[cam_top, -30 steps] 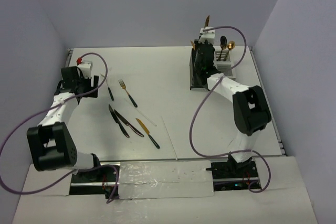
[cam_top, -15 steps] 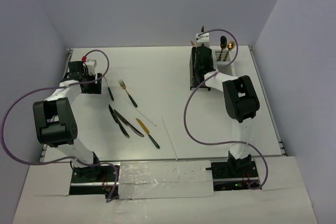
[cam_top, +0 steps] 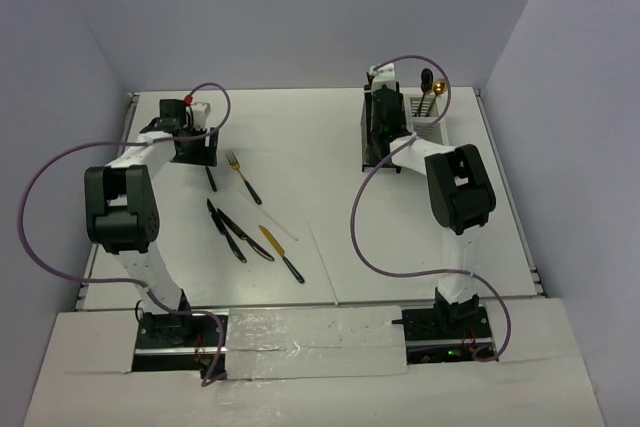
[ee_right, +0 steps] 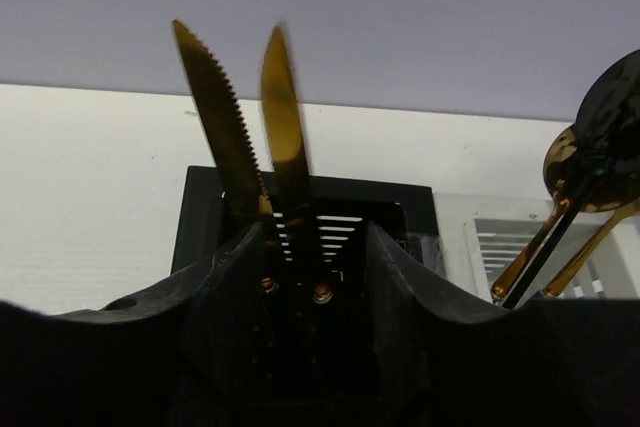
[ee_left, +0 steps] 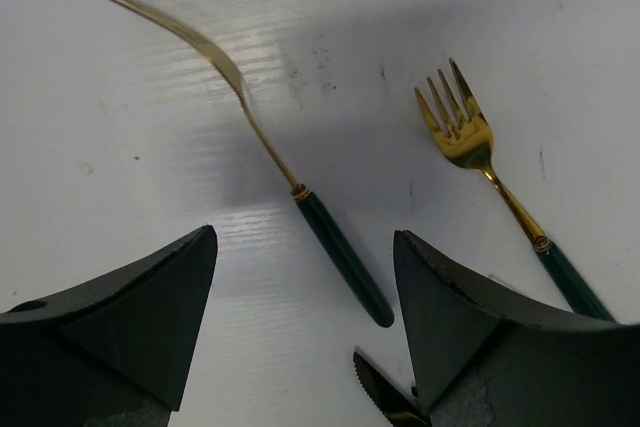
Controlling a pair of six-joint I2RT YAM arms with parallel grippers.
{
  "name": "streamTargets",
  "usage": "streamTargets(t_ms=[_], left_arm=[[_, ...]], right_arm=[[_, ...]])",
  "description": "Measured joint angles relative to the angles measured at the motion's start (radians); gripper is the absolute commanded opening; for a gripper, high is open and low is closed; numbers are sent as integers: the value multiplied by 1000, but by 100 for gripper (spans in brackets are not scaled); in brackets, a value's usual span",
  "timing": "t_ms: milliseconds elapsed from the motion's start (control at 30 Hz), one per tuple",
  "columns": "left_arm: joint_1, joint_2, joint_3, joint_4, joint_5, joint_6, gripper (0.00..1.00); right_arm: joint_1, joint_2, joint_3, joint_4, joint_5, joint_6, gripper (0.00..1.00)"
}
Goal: Sort the eating utensils into containers
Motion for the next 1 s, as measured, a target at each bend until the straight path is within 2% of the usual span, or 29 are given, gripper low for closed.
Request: streamTargets(t_ms=[67, 167, 400, 467, 533, 800, 1000], left_arm=[[-13, 37, 33, -21, -10, -4, 81], [-35, 70, 47, -38, -30, -6, 80], [-49, 105, 51, -66, -77, -7, 76], [-48, 122, 58, -67, -86, -10, 72], [-48, 138, 66, -68, -90, -15, 61], [-49, 138, 63, -59, -103, -24, 35], [-49, 123, 39, -47, -147, -31, 11]], right_arm=[[0, -11, -1, -19, -1, -10, 64], [-1, -44, -19, -42, -12, -19, 72], [-2, -188, -116, -53, -60, -19, 74], [-2, -230, -123, -55, -68, -14, 74], [0, -273, -136, -46, -76, -7, 74], [19, -415, -222, -12, -96, -2, 74], [43, -488, -263, -3, -112, 9, 74]])
